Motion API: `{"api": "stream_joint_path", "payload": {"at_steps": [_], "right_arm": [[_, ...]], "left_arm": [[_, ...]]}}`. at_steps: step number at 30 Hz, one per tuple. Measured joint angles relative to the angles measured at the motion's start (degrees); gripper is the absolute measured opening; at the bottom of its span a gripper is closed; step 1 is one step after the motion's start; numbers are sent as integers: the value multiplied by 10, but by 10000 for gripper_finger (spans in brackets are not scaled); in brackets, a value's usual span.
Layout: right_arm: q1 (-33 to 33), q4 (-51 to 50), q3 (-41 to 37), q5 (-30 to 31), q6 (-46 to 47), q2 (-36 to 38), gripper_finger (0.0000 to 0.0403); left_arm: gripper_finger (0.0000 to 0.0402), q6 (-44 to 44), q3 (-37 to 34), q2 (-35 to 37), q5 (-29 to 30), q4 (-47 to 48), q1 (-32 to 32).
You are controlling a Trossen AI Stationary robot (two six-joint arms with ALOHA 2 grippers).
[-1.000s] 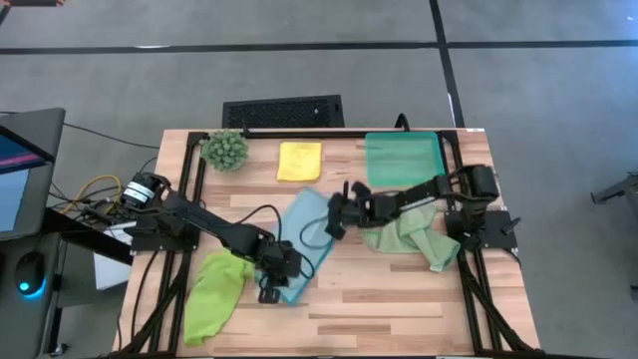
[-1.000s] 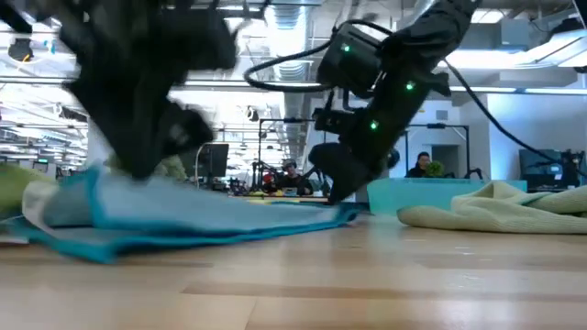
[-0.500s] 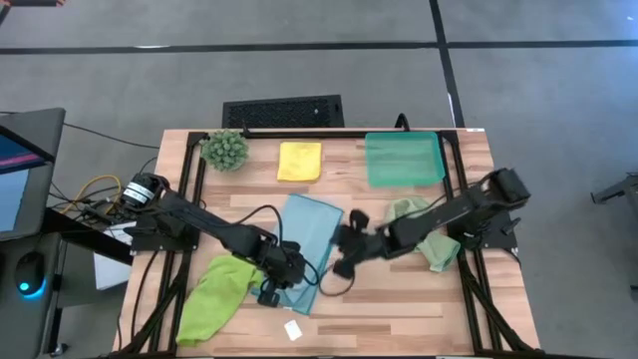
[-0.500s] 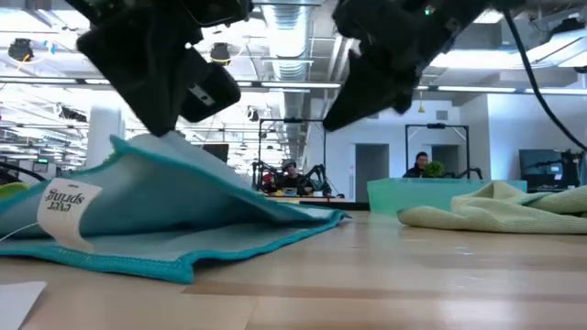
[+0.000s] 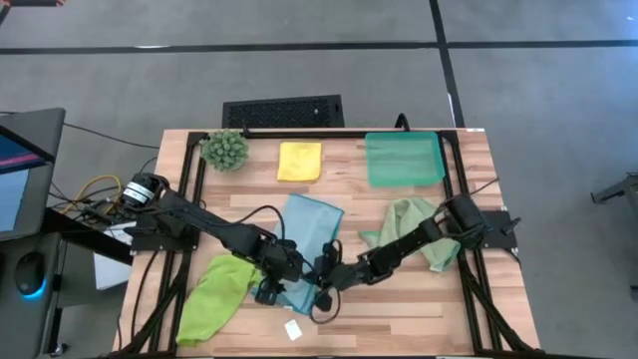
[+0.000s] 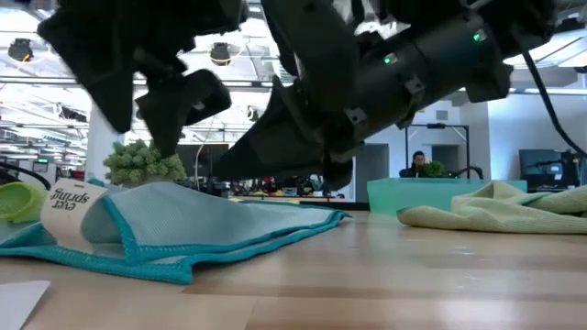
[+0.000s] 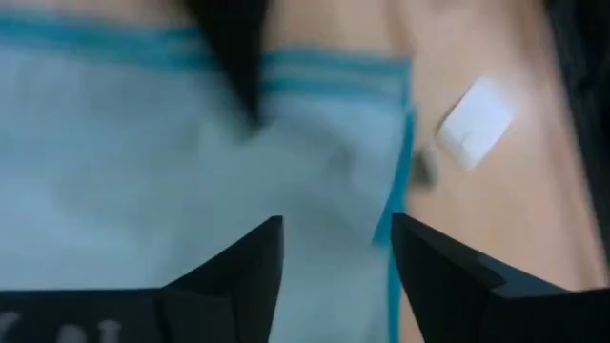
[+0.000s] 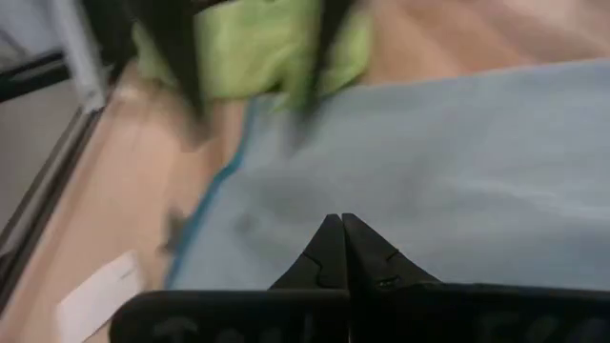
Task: Fold microfiber towels
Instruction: Fold the blue microfiber cloth
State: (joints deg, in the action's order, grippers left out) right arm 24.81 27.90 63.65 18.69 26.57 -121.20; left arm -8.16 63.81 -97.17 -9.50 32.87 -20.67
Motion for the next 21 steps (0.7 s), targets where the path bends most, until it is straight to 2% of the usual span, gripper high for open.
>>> {"api": "stream_joint_path", "payload": {"at_steps": [4,10,13,16,21], "right_arm": [[17,-23,32,-9,8,-28,2],[25,-124,38,-8,38,-27,3],[19,-162,39,-22,39,-20,3],[9,-208,38,-36,11,1,3],[-20,-360,34,-19,-40,78,3]], "left_arm": [[199,10,-18,1,68,43,0],[185,12,-105,-5,82,-132,28],[175,4,-128,-5,79,-143,48],[167,-8,-136,-5,73,-133,64],[158,-18,-139,-4,83,-140,97]]}}
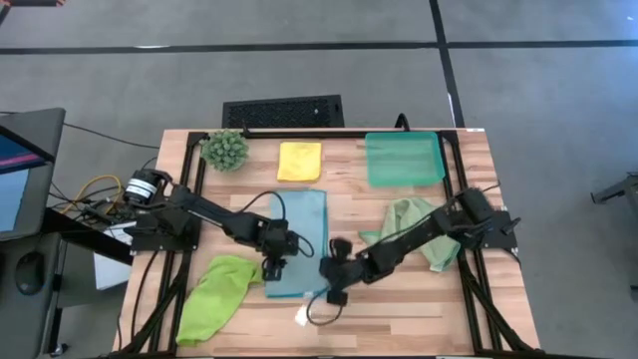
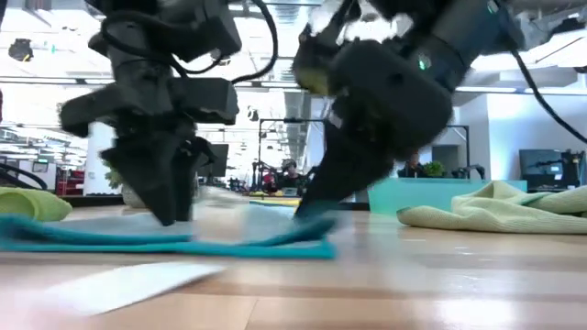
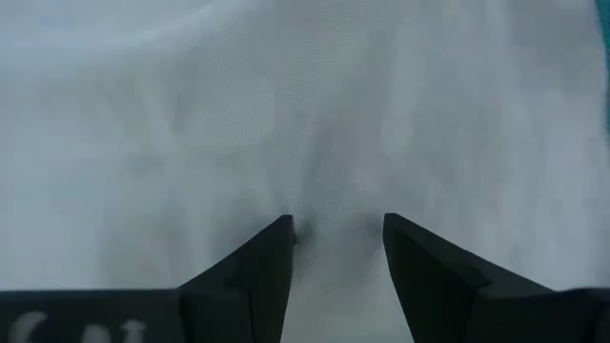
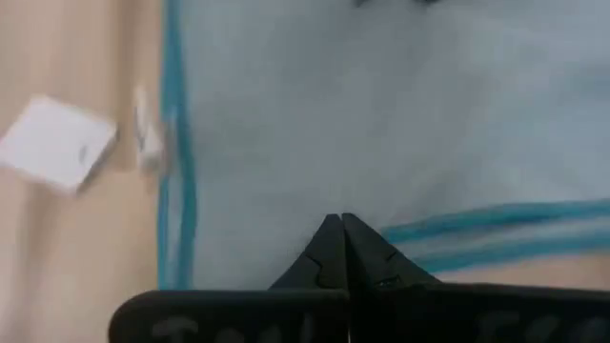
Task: Fold microfiber towels
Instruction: Fold the blue microfiber cloth
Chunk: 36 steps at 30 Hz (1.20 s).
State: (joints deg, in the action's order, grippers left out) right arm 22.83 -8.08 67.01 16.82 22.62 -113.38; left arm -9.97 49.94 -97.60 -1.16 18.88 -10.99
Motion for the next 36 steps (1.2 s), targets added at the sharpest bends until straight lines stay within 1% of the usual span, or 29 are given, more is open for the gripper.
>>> {"api": "stream_joint_path", "payload": {"at_steps": [2,4,6,8,11,13,15,17,18,22,25,30,36], "right_arm": [[-14,-52,2,19,-6,36,3],[-30,-89,2,29,-6,56,3],[-44,-82,-6,27,-6,65,3],[-52,-67,-17,27,-6,69,3],[-64,-64,-28,27,6,57,3],[-75,-25,-26,25,7,29,3],[-86,-23,-30,21,5,18,3],[-94,15,-25,0,-2,7,4],[-96,12,-25,-3,-4,6,4],[-96,12,-27,-10,-12,5,4],[-101,7,-27,-33,-12,5,4],[-100,-14,-27,-35,-12,5,4],[-98,55,-27,-33,-17,5,4]], "left_arm": [[156,0,-1,0,-9,-19,15],[154,10,0,1,-39,-36,27],[152,15,2,6,-64,-32,34],[151,16,2,13,-74,-31,34],[150,2,3,14,-80,-28,24],[150,-9,3,8,-87,-29,8],[150,-23,3,-5,-87,-29,-10],[150,-29,3,-10,-85,-30,-30],[150,-32,3,-10,-83,-30,-39],[150,-44,3,-13,-51,-41,-74],[150,-55,4,-16,-50,-41,-83],[150,-59,4,-16,-47,-41,-86],[150,-59,4,-15,-44,-41,-85]]}}
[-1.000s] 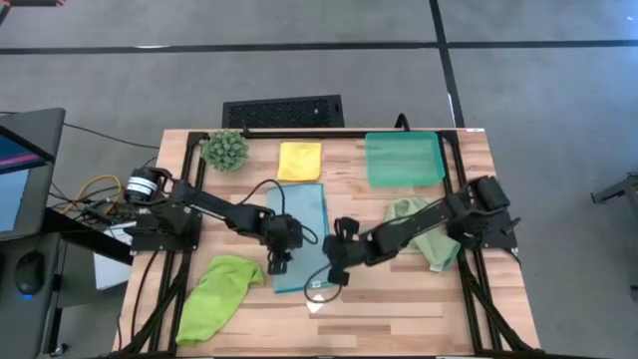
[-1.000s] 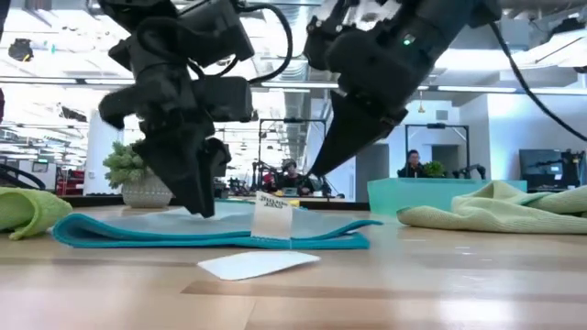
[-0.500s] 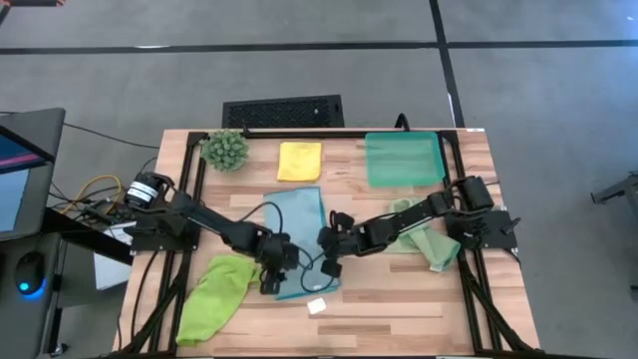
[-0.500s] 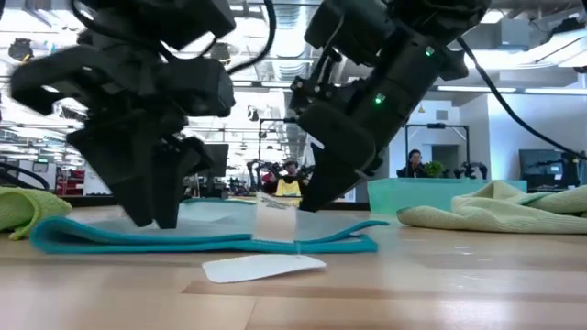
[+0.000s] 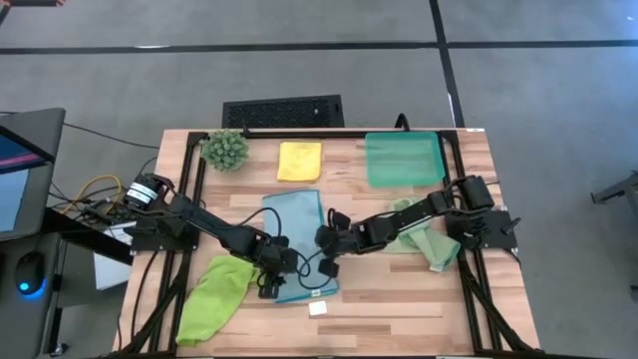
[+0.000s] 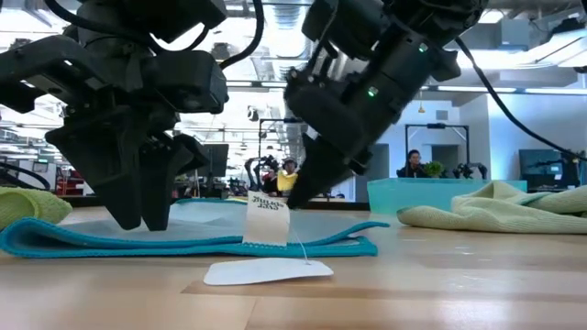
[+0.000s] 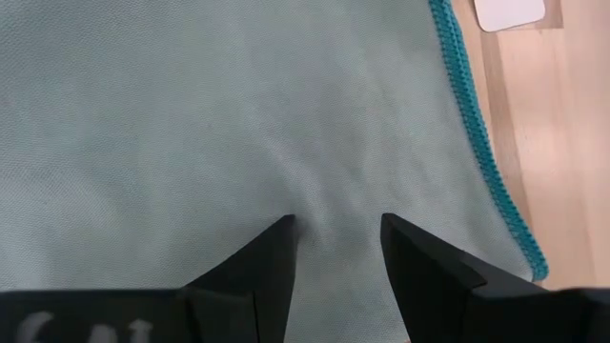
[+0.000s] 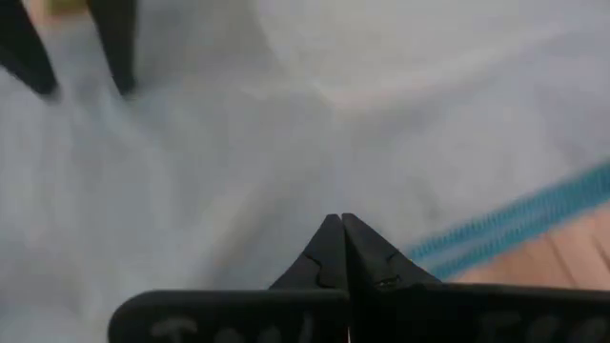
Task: Fold microfiber towels
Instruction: Fold the blue microfiber cloth
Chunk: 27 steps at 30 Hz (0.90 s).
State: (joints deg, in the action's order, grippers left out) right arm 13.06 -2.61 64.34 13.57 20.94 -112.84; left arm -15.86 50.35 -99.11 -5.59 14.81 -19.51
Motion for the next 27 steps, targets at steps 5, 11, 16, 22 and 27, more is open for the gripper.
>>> {"api": "stream_joint_path", "payload": {"at_steps": [5,11,16,22,27], "right_arm": [[0,33,2,-3,13,-16,4],[1,36,3,-13,36,-43,4],[9,3,3,-1,45,-32,6],[12,-48,-1,18,42,-6,8],[12,-28,0,32,27,25,8]], "left_arm": [[150,-3,0,0,1,-2,0],[150,-5,-1,0,1,-4,0],[150,-5,-1,0,1,-2,0],[150,-5,-1,0,1,0,0],[150,-5,-1,0,1,-2,0]]}}
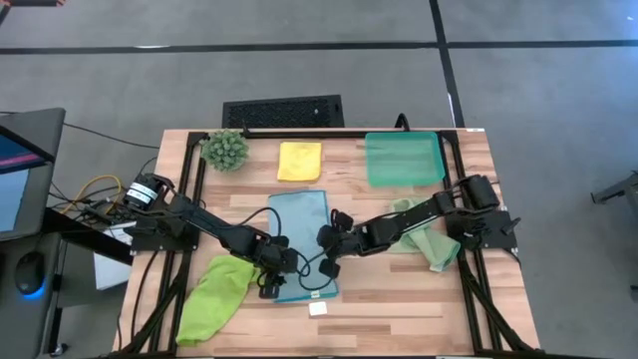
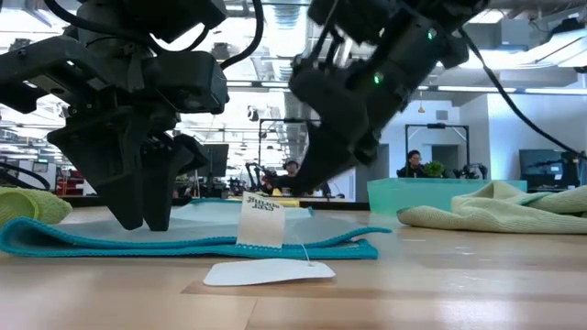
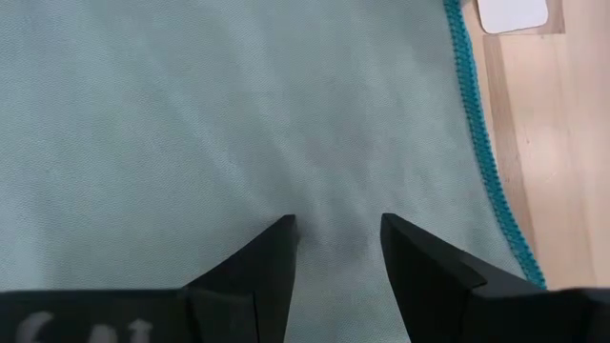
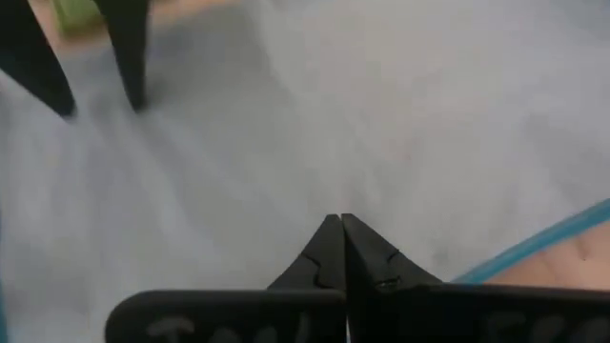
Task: Fold microfiber towels
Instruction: Fold the blue microfiber cloth
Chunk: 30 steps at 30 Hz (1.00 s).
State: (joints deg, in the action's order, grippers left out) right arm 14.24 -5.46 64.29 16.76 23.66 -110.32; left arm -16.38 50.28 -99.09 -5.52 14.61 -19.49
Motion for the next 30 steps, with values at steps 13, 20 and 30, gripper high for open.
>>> {"api": "stream_joint_path", "payload": {"at_steps": [13,20,30], "right_arm": [[17,73,5,-16,31,-38,8],[37,57,0,0,44,-57,6],[97,25,1,61,47,-10,6]], "left_arm": [[150,2,0,0,-1,0,0],[150,4,5,0,-1,8,-1],[150,27,43,52,4,41,-7]]}}
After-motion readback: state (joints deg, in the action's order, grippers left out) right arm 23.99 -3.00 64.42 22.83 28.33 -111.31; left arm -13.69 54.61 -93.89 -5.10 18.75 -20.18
